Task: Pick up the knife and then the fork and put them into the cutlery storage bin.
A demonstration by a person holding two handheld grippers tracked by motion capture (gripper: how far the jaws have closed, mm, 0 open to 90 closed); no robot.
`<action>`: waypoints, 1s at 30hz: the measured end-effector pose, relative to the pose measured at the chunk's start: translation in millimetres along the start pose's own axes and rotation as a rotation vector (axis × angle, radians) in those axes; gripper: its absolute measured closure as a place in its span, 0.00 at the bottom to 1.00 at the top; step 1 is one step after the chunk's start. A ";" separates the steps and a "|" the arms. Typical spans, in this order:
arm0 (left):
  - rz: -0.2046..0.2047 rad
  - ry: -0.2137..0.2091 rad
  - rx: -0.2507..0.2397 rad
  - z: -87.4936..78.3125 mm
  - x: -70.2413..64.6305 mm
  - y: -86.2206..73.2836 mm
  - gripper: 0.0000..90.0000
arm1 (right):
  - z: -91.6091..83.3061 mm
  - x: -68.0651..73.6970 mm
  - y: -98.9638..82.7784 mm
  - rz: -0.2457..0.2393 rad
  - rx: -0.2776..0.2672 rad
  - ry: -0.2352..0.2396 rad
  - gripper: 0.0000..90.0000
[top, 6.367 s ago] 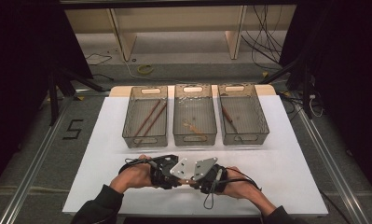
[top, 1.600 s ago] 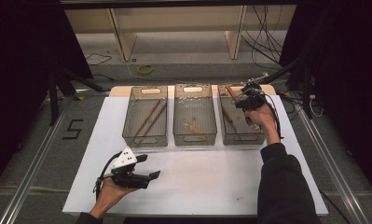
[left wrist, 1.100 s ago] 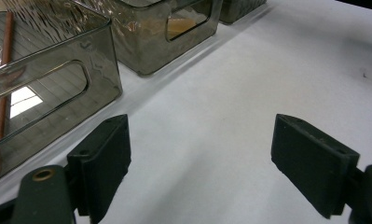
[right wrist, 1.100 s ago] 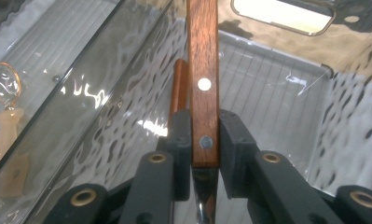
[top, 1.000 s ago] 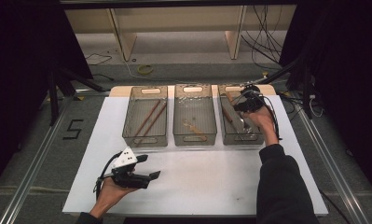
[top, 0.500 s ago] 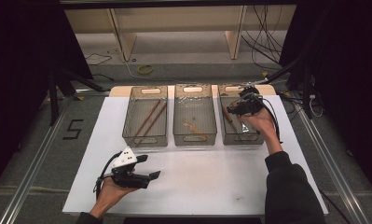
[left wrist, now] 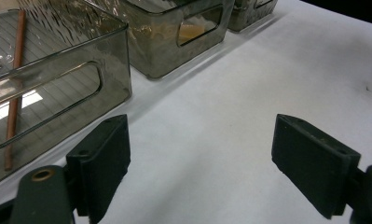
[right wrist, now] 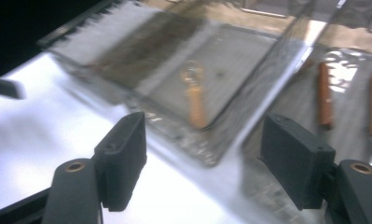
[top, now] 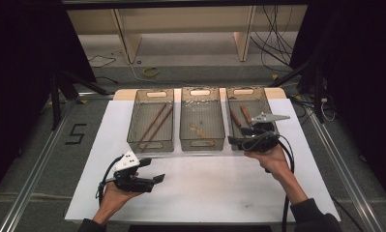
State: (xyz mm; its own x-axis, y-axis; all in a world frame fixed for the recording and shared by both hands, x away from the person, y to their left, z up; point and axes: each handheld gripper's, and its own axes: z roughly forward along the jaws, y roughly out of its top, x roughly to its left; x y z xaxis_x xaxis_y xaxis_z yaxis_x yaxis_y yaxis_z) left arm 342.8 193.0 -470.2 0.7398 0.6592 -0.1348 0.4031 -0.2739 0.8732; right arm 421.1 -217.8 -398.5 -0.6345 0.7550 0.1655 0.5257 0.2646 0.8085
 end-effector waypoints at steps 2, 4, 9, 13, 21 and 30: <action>-0.003 -0.003 0.001 -0.1 0.2 0.2 0.21 | -7.1 8.6 -11.0 -0.003 -0.027 0.026 0.35; -0.006 -0.007 -0.002 0.3 0.2 -0.1 0.21 | -13.7 16.6 -21.7 -0.001 -0.048 0.042 0.34; -0.017 -0.015 -0.007 0.0 0.6 -0.6 0.21 | -23.1 30.6 -40.9 0.002 -0.083 0.067 0.33; -0.021 -0.017 -0.005 0.2 0.8 -1.1 0.21 | -24.5 37.2 -53.2 -0.011 -0.088 0.077 0.32; -0.033 -0.029 -0.009 -0.2 1.0 -1.4 0.21 | -29.2 40.7 -77.1 -0.006 -0.096 0.077 0.29; -0.029 -0.033 -0.010 0.2 0.3 -1.3 0.21 | -35.1 38.5 -94.9 0.011 -0.103 0.075 0.28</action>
State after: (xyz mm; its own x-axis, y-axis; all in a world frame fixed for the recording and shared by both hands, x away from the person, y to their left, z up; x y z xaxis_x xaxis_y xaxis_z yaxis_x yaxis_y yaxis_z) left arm 342.7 193.5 -471.5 0.7450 0.6436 -0.1756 0.4198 -0.2478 0.8731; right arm 326.9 -234.9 -449.0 -0.6720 0.7092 0.2133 0.4742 0.1908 0.8595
